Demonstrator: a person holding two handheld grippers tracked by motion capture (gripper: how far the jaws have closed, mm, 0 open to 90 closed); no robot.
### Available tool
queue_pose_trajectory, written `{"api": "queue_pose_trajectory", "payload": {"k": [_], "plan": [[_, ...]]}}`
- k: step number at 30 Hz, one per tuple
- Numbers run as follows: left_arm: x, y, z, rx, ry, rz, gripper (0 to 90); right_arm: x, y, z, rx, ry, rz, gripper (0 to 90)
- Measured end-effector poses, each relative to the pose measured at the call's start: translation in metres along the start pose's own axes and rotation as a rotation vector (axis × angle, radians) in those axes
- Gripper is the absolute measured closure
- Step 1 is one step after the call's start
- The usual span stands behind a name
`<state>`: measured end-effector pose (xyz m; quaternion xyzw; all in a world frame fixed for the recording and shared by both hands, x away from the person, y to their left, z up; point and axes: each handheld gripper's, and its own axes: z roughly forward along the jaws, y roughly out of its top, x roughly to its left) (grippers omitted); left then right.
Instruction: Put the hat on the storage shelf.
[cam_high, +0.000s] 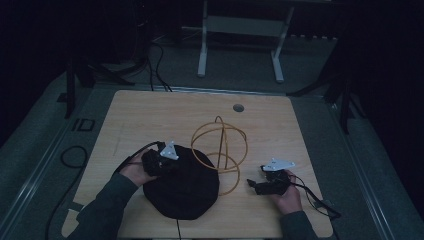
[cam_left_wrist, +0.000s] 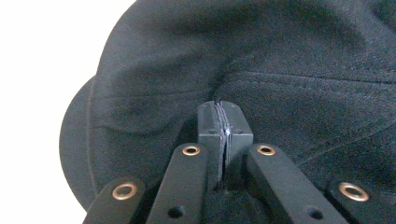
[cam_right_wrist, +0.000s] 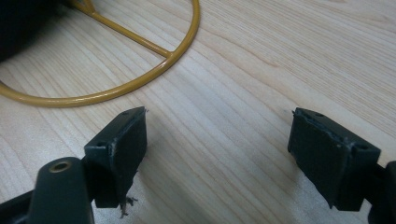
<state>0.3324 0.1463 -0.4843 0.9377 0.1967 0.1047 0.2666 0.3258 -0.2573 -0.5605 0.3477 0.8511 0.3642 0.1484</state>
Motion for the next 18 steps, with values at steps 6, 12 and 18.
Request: {"api": "queue_pose_trajectory", "payload": {"k": [6, 12, 18], "plan": [[0.005, 0.000, -0.016, -0.075, 0.007, -0.042, 88.9, 0.000, 0.000, 0.000, -0.001, 0.000, -0.001, 19.3], [0.008, -0.001, -0.036, -0.150, 0.011, -0.066, 88.9, 0.000, 0.000, 0.000, 0.000, 0.000, 0.001, 19.3], [0.010, -0.002, -0.039, -0.157, 0.003, -0.076, 88.7, 0.000, 0.000, 0.000, -0.001, 0.000, 0.000, 19.3]]}}
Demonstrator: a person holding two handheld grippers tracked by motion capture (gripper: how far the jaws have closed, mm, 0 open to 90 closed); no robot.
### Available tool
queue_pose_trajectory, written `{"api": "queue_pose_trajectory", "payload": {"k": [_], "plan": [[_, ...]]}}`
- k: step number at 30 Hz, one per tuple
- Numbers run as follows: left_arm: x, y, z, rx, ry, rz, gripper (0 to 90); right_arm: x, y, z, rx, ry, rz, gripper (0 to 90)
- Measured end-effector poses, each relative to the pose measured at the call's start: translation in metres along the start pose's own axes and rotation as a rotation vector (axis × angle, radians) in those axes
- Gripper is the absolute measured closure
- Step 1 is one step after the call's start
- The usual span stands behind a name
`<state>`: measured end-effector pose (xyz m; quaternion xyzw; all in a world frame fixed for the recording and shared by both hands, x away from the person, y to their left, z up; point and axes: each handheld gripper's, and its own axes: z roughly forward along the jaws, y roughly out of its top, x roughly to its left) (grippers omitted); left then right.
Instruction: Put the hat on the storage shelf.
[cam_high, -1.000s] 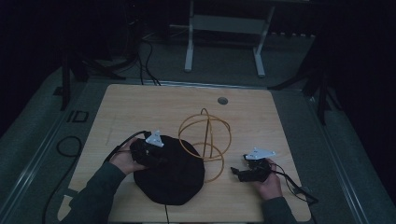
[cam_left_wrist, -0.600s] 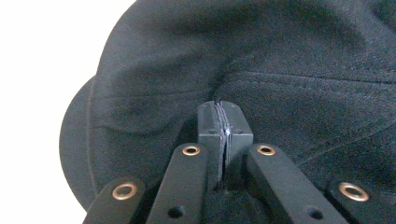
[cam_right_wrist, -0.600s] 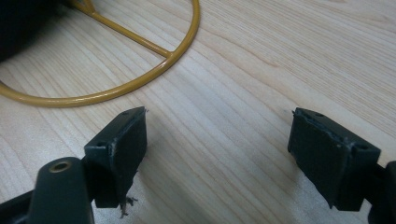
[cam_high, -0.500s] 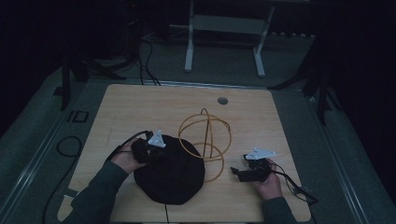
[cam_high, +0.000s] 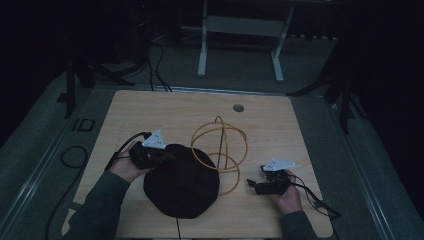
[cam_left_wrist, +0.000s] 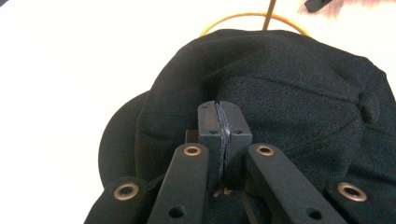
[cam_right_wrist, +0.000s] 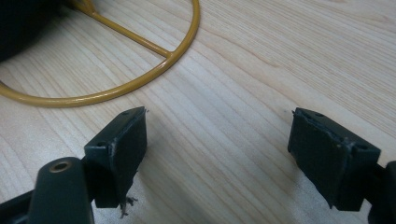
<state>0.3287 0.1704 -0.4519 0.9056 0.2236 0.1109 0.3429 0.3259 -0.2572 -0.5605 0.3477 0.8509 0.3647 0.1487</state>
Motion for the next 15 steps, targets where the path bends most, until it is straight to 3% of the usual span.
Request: {"api": "queue_pose_trajectory", "payload": {"k": [1, 2, 5, 6, 7, 8, 13, 15], "plan": [[0.000, 0.000, 0.000, 0.000, 0.000, 0.000, 88.3, 0.000, 0.000, 0.000, 0.000, 0.000, 0.000, 19.3], [-0.002, -0.001, 0.006, 0.030, -0.012, 0.013, 79.4, 0.000, 0.000, 0.000, 0.000, 0.000, -0.001, 19.3], [-0.004, 0.000, 0.010, 0.032, 0.008, 0.022, 48.3, 0.000, 0.000, 0.000, 0.000, 0.000, 0.000, 19.3], [-0.005, 0.000, 0.011, 0.039, 0.024, 0.018, 48.3, 0.000, 0.000, 0.000, 0.001, 0.000, 0.001, 19.3], [-0.005, 0.001, 0.013, 0.041, 0.029, 0.007, 34.7, 0.000, 0.000, 0.000, 0.001, 0.000, 0.001, 19.3], [-0.005, 0.001, 0.013, 0.041, 0.029, 0.007, 30.0, 0.000, 0.000, 0.000, 0.001, 0.000, 0.001, 19.3], [-0.003, 0.000, 0.015, 0.067, 0.019, 0.014, 17.7, 0.000, 0.000, 0.000, 0.001, 0.000, 0.001, 19.3], [-0.003, -0.002, 0.018, 0.075, -0.004, 0.041, 18.6, 0.000, 0.000, 0.000, 0.000, 0.001, 0.003, 19.3]]}}
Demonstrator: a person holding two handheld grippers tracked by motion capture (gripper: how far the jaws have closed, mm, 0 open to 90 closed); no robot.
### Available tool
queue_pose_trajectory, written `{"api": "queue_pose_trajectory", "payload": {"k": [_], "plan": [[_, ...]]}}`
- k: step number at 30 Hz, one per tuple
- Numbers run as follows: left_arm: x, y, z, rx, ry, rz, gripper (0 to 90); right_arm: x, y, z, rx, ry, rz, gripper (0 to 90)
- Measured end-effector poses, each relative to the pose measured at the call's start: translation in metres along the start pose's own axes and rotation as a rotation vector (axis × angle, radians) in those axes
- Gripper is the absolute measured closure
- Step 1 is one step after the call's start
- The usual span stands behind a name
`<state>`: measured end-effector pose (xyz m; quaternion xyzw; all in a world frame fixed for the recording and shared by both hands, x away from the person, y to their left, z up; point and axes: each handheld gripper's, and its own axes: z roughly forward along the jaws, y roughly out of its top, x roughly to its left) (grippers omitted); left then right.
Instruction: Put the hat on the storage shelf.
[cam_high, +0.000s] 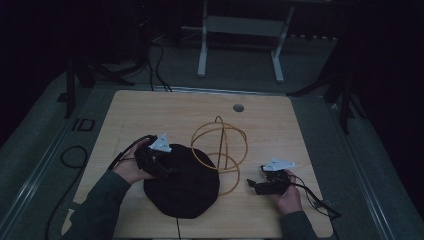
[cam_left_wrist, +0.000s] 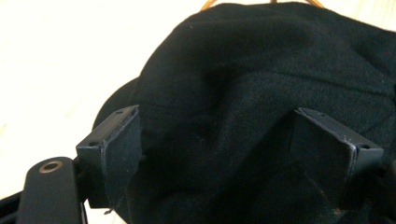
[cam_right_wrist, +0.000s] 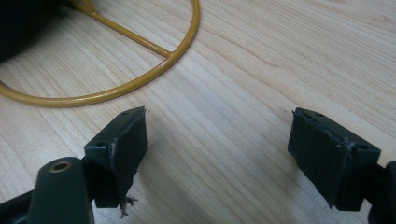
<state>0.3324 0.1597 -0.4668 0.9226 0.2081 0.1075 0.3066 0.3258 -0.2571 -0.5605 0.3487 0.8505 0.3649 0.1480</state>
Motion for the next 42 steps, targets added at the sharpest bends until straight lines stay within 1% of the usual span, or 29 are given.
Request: {"api": "queue_pose_trajectory", "payload": {"k": [4, 5, 6, 9, 11, 12, 14, 15, 16, 18, 19, 20, 21, 22, 23, 24, 25, 27, 30, 32, 33, 34, 36, 38, 42], "plan": [[-0.002, 0.002, 0.005, 0.009, -0.021, 0.034, 22.5, 0.000, 0.000, 0.000, 0.001, 0.000, -0.001, 19.3], [-0.002, 0.003, 0.006, 0.011, -0.025, 0.037, 24.0, 0.000, 0.000, 0.000, 0.000, -0.001, -0.002, 19.3], [-0.001, 0.004, 0.007, 0.019, -0.039, 0.046, 25.7, 0.000, 0.000, 0.000, 0.000, -0.001, -0.002, 19.3], [0.002, 0.007, 0.011, 0.037, -0.058, 0.051, 27.9, 0.000, 0.000, 0.000, -0.001, -0.001, -0.001, 19.3], [0.003, 0.007, 0.012, 0.043, -0.064, 0.049, 29.7, 0.000, 0.000, 0.000, 0.000, 0.000, 0.000, 19.3], [0.003, 0.008, 0.014, 0.054, -0.066, 0.049, 30.7, 0.000, 0.000, 0.000, 0.001, 0.000, -0.002, 19.3], [0.003, 0.008, 0.017, 0.070, -0.064, 0.054, 38.0, 0.000, 0.000, 0.000, 0.000, 0.000, 0.000, 19.3], [0.003, 0.008, 0.019, 0.084, -0.057, 0.067, 41.9, 0.000, 0.000, 0.000, 0.000, 0.000, 0.000, 19.3], [0.002, 0.008, 0.020, 0.097, -0.040, 0.074, 46.4, 0.000, 0.000, 0.000, 0.000, 0.000, -0.001, 19.3], [-0.001, 0.008, 0.022, 0.115, -0.008, 0.100, 53.7, 0.000, 0.000, 0.000, 0.001, 0.000, -0.002, 19.3], [-0.001, 0.008, 0.022, 0.130, 0.003, 0.105, 62.3, 0.000, 0.000, 0.000, 0.001, 0.000, -0.003, 19.3], [-0.002, 0.008, 0.023, 0.144, 0.019, 0.111, 62.3, 0.000, 0.000, 0.000, 0.001, 0.000, -0.003, 19.3], [-0.002, 0.008, 0.024, 0.154, 0.024, 0.118, 66.5, 0.000, 0.000, 0.000, 0.001, 0.000, -0.003, 19.3], [-0.002, 0.008, 0.024, 0.154, 0.024, 0.118, 73.6, 0.000, 0.000, 0.000, 0.001, 0.000, -0.003, 19.3], [-0.004, 0.008, 0.024, 0.164, 0.027, 0.127, 81.3, 0.000, 0.000, 0.000, 0.001, 0.000, -0.003, 19.3], [-0.004, 0.008, 0.024, 0.164, 0.027, 0.127, 83.8, 0.000, 0.000, 0.000, 0.001, 0.000, -0.003, 19.3], [-0.004, 0.010, 0.023, 0.163, 0.033, 0.131, 86.7, 0.000, 0.000, 0.000, 0.001, 0.000, -0.004, 19.3], [-0.004, 0.010, 0.021, 0.155, 0.038, 0.130, 87.5, 0.000, 0.000, 0.000, 0.001, 0.000, -0.003, 19.3], [-0.002, 0.012, 0.010, 0.099, 0.057, 0.098, 88.4, 0.000, 0.000, 0.000, 0.001, 0.000, -0.002, 19.3], [-0.001, 0.013, 0.003, 0.059, 0.059, 0.073, 88.5, 0.000, 0.000, 0.000, 0.001, 0.000, -0.002, 19.3], [-0.001, 0.013, 0.003, 0.059, 0.059, 0.073, 88.6, 0.000, 0.000, 0.000, 0.001, 0.000, -0.002, 19.3], [0.002, 0.014, -0.003, 0.039, 0.057, 0.054, 88.6, 0.000, 0.000, 0.000, 0.001, 0.000, -0.002, 19.3], [0.004, 0.013, -0.008, 0.013, 0.050, 0.024, 88.7, 0.000, 0.000, 0.000, 0.001, 0.000, -0.002, 19.3], [0.007, 0.013, -0.011, 0.005, 0.041, 0.006, 88.8, 0.000, 0.000, 0.000, 0.000, -0.001, -0.005, 19.3], [0.009, 0.012, -0.016, -0.001, 0.026, 0.000, 88.9, 0.000, 0.000, 0.000, 0.000, -0.001, -0.005, 19.3]]}}
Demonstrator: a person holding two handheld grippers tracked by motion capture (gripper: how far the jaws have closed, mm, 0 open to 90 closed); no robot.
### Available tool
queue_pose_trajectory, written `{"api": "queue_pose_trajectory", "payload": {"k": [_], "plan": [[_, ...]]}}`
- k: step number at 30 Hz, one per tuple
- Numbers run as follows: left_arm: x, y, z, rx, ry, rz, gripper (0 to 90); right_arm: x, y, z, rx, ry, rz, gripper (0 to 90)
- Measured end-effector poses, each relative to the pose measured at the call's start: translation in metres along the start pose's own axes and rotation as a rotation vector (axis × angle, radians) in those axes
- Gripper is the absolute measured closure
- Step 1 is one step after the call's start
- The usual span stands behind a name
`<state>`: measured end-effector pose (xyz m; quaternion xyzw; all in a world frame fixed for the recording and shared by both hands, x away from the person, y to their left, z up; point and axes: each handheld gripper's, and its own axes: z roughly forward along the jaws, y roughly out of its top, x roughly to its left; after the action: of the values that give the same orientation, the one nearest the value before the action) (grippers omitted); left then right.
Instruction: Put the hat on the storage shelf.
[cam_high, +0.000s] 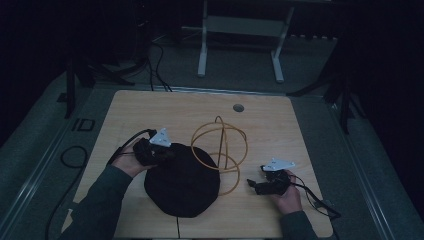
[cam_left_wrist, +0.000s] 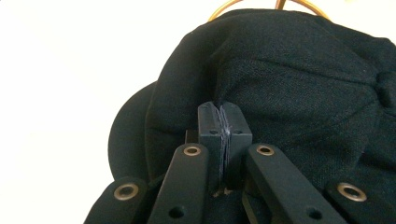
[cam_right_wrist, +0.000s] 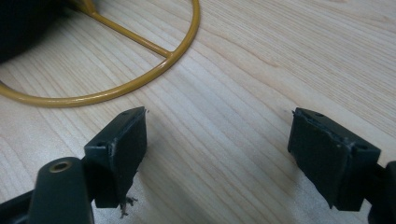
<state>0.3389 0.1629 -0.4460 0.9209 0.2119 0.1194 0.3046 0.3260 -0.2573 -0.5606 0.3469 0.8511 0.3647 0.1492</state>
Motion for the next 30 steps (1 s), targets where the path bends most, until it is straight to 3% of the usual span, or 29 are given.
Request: {"api": "queue_pose_trajectory", "payload": {"k": [14, 21, 30], "plan": [[0.008, 0.003, -0.032, -0.063, 0.007, -0.027, 89.0, 0.000, 0.000, 0.000, 0.000, 0.000, 0.000, 19.3], [0.013, 0.003, -0.051, -0.087, 0.031, -0.039, 88.9, 0.000, 0.000, 0.000, 0.001, 0.000, -0.001, 19.3], [0.021, 0.002, -0.069, -0.113, 0.057, -0.088, 88.9, 0.000, 0.000, 0.000, 0.001, -0.001, -0.001, 19.3]]}}
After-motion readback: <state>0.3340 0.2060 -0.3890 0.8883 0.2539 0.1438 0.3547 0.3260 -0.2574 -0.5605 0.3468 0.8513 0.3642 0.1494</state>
